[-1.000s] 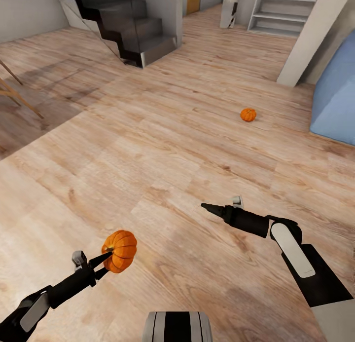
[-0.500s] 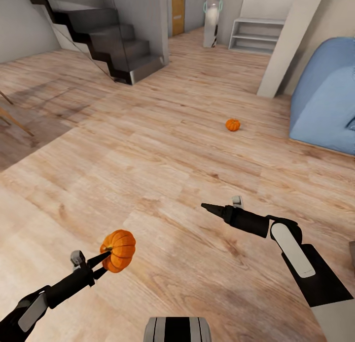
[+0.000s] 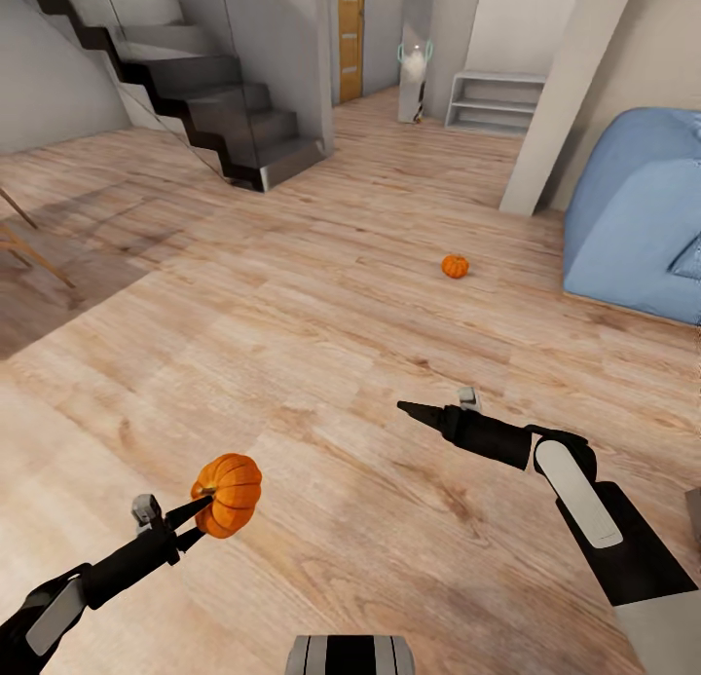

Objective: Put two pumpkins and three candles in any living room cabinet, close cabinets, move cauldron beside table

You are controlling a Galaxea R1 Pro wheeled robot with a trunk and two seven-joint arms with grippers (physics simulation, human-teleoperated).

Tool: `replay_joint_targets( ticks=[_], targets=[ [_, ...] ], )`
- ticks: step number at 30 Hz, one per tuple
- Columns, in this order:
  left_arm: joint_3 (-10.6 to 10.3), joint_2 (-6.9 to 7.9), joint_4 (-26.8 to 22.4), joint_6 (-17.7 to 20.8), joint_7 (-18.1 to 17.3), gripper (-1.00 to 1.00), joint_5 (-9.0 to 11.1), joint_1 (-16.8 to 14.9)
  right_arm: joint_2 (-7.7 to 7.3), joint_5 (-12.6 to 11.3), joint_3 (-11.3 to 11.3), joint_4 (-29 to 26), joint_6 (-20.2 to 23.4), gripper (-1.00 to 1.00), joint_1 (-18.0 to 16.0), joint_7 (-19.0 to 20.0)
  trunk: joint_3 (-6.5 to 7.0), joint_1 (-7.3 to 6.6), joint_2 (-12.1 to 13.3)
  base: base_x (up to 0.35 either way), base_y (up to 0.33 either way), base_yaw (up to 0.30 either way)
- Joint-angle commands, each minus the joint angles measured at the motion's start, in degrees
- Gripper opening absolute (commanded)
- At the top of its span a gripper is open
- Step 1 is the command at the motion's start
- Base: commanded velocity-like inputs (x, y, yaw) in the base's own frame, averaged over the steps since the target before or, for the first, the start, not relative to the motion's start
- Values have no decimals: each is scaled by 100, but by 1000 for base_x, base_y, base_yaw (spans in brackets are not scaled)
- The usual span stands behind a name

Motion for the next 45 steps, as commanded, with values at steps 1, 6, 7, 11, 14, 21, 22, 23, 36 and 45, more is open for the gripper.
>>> replay_joint_targets(
  ticks=[1,6,7,11,14,21,22,23,36,45],
  targets=[
    [-35,10,4,51,-13,-100,47,-3,-4,3,4,1,14,100,-4,12,23,-3,0,0,0,-114],
    [-35,15,4,51,-13,-100,48,-3,-5,3,5,1,14,100,-4,12,164,-16,7,0,0,-159],
    [-35,15,4,52,-13,-100,48,-3,-5,3,5,1,14,100,-4,12,193,-19,8,0,0,-175],
    [-35,15,4,58,-18,-100,48,-3,1,3,8,1,14,100,-4,12,308,-29,13,0,0,-178],
    [-35,15,4,59,-21,-100,48,-3,-2,3,5,1,14,100,-4,12,395,-37,17,0,0,-179],
    [-32,15,4,59,-22,-100,48,-3,2,-6,10,1,14,100,-4,12,468,-42,20,0,0,-106],
    [-30,18,4,56,-24,-100,48,-3,3,-6,11,1,14,100,-4,12,468,-42,20,0,0,-19],
    [-25,20,4,54,-26,-100,48,-3,3,-6,12,1,14,100,-4,12,469,-42,20,17,0,-12],
    [-21,19,-4,51,-22,-100,48,-3,4,-5,13,20,14,100,-4,2,469,-42,20,302,0,-1],
    [-18,24,4,53,-22,-100,48,-3,1,-3,4,13,14,100,-4,-9,472,-42,20,346,0,0]
  ],
)
